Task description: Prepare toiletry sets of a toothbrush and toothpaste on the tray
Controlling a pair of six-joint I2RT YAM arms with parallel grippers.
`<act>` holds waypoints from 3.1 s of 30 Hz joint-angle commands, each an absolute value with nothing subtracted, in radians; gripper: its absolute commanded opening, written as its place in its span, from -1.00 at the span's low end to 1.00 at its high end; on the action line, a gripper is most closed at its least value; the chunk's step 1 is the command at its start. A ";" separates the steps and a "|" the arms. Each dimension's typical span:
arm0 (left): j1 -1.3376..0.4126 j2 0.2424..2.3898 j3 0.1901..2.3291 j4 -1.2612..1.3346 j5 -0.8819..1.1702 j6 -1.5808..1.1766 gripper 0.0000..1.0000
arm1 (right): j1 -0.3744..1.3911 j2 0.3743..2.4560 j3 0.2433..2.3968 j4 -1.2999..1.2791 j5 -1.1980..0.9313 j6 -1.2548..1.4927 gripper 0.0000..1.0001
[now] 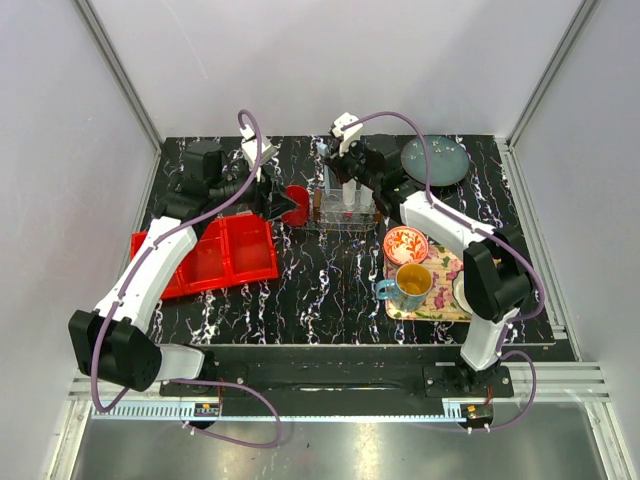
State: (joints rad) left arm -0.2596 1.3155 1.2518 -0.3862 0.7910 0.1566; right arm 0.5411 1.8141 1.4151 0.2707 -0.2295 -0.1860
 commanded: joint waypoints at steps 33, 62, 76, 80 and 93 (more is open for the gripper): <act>-0.242 1.325 1.229 -0.307 0.801 0.146 0.24 | 0.535 1.851 1.347 0.391 -0.106 -0.110 -1.00; -0.236 1.333 1.219 -0.296 0.815 0.143 0.24 | 0.538 1.893 1.304 0.445 -0.112 -0.092 -1.00; -0.235 1.341 1.216 -0.293 0.821 0.138 0.24 | 0.538 1.916 1.302 0.466 -0.110 -0.094 -1.00; -0.235 1.342 1.216 -0.293 0.822 0.138 0.24 | 0.538 1.922 1.299 0.476 -0.109 -0.094 -1.00; -0.232 1.350 1.220 -0.293 0.828 0.137 0.24 | 0.538 1.933 1.296 0.489 -0.109 -0.103 -1.00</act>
State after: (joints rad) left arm -0.2401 1.3441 1.2167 -0.3424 0.7906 0.1383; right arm 0.5404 1.9301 1.2953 0.4225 -0.1211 -0.0971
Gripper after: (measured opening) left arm 0.617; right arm 0.020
